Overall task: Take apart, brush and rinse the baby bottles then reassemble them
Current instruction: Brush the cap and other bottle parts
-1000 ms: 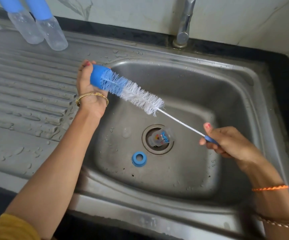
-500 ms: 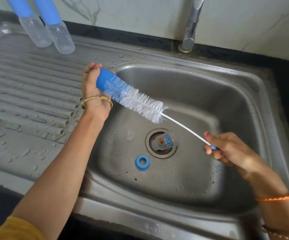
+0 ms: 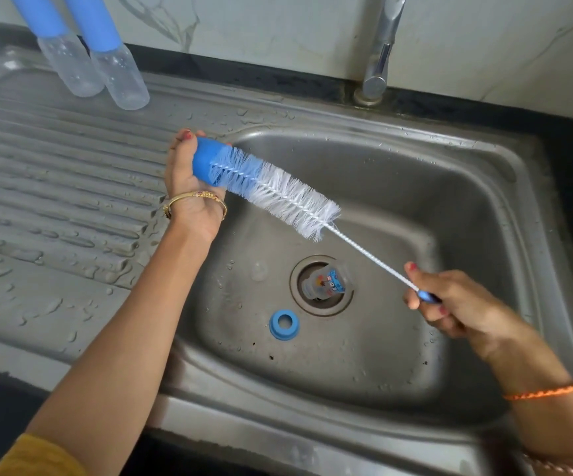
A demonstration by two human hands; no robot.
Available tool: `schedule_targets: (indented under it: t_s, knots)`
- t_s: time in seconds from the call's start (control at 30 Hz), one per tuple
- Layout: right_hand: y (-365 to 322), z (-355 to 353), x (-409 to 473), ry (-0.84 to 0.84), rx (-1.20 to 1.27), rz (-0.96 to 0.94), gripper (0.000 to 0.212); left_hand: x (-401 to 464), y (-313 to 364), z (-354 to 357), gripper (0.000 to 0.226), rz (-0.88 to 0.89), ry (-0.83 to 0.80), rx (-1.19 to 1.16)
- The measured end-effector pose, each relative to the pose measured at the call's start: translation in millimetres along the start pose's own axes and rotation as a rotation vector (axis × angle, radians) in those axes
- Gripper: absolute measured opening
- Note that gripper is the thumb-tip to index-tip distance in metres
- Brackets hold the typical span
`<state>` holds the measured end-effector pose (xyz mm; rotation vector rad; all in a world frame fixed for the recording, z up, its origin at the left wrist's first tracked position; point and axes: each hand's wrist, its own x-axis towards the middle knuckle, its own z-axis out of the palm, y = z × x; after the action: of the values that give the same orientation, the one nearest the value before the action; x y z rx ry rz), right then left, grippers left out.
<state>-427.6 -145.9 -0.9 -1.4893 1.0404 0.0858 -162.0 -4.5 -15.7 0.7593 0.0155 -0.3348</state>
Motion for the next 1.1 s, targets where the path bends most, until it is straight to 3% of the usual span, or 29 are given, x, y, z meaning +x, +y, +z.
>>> schedule_targets:
  t_s: [0.07, 0.13, 0.23, 0.3, 0.33, 0.37, 0.47, 0.53, 0.63, 0.67, 0.73, 0.8, 0.87, 0.93, 1.03, 1.1]
  knots:
    - [3, 0, 2, 0.012, -0.002, -0.075, 0.044, 3, -1, -3, 0.005, 0.013, 0.017, 0.023]
    - [7, 2, 4, 0.147, -0.108, -0.258, 0.028, 5, -1, -6, 0.007, 0.018, 0.036, 0.063]
    - [15, 3, 10, 0.638, -0.580, -0.527, 0.022, 7, -2, -5, 0.008, 0.025, 0.070, 0.113]
    - [17, 5, 7, 0.808, -0.646, -0.676, 0.030, 5, -3, -3, 0.009, 0.016, 0.083, 0.104]
    - [15, 6, 5, 0.783, -0.619, -0.646, 0.029, 5, -3, -2, 0.008, 0.015, 0.088, 0.101]
    - [11, 5, 3, 0.657, -0.515, -0.545, 0.027, 6, -3, -3, 0.008, 0.014, 0.097, 0.104]
    - [-4, 6, -7, -0.093, -0.035, -0.026, 0.039, 8, 3, -6, 0.025, 0.038, 0.095, 0.102]
    - [-5, 6, -8, -0.246, 0.039, 0.067, 0.041, 8, 8, -7, 0.036, 0.052, 0.073, 0.092]
    - [0, 10, -5, -0.180, -0.047, -0.070, 0.037, 7, 6, -7, 0.004, 0.100, 0.074, 0.046]
    - [2, 11, -2, -0.096, -0.069, -0.150, 0.031, 6, 5, -4, 0.008, 0.120, 0.100, 0.044]
    - [9, 11, 4, 0.200, -0.208, -0.386, 0.025, 2, 4, 2, 0.014, 0.145, 0.131, 0.066]
    - [14, 10, 9, 0.583, -0.506, -0.610, 0.026, 0, 1, 4, 0.014, 0.147, 0.138, 0.095]
    - [14, 11, 5, 0.755, -0.582, -0.698, 0.035, -2, -1, 6, 0.012, 0.125, 0.137, 0.106]
    - [9, 10, 3, 0.687, -0.475, -0.564, 0.029, 0, -1, 3, 0.009, 0.099, 0.132, 0.112]
    - [5, 11, 3, 0.301, -0.123, -0.391, 0.034, 6, 3, -2, 0.012, 0.064, 0.129, 0.101]
    - [1, 9, -1, 0.134, 0.040, -0.269, 0.033, 6, 7, -4, 0.018, 0.030, 0.129, 0.064]
